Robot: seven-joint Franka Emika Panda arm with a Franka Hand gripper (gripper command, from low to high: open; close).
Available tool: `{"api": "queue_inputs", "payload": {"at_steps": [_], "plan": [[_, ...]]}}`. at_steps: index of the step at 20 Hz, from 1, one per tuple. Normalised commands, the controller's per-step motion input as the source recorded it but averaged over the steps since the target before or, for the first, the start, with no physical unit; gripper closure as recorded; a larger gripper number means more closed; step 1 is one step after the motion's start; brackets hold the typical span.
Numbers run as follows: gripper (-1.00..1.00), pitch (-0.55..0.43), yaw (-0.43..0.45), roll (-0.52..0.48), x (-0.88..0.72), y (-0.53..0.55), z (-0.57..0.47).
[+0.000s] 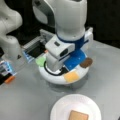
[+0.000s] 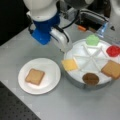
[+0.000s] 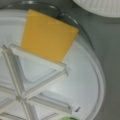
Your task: Ingredient selection for cheeseburger or sandwich
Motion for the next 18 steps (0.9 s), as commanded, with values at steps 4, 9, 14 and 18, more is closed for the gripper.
{"api": "queue_inputs", "payload": {"at_steps": [4,9,14,18], "plan": [[-1.0,-0.254,0.241,-0.266,-0.64,0.26,-0.24],[-1.0,-0.282,0.205,-0.197,-0.46,0.21,-0.28],[-1.0,-0.27,0.156,-0.139,-0.35,0.2,-0.28],[-1.0,-0.24,0.121,-0.104,-0.3,0.18,-0.35]]}}
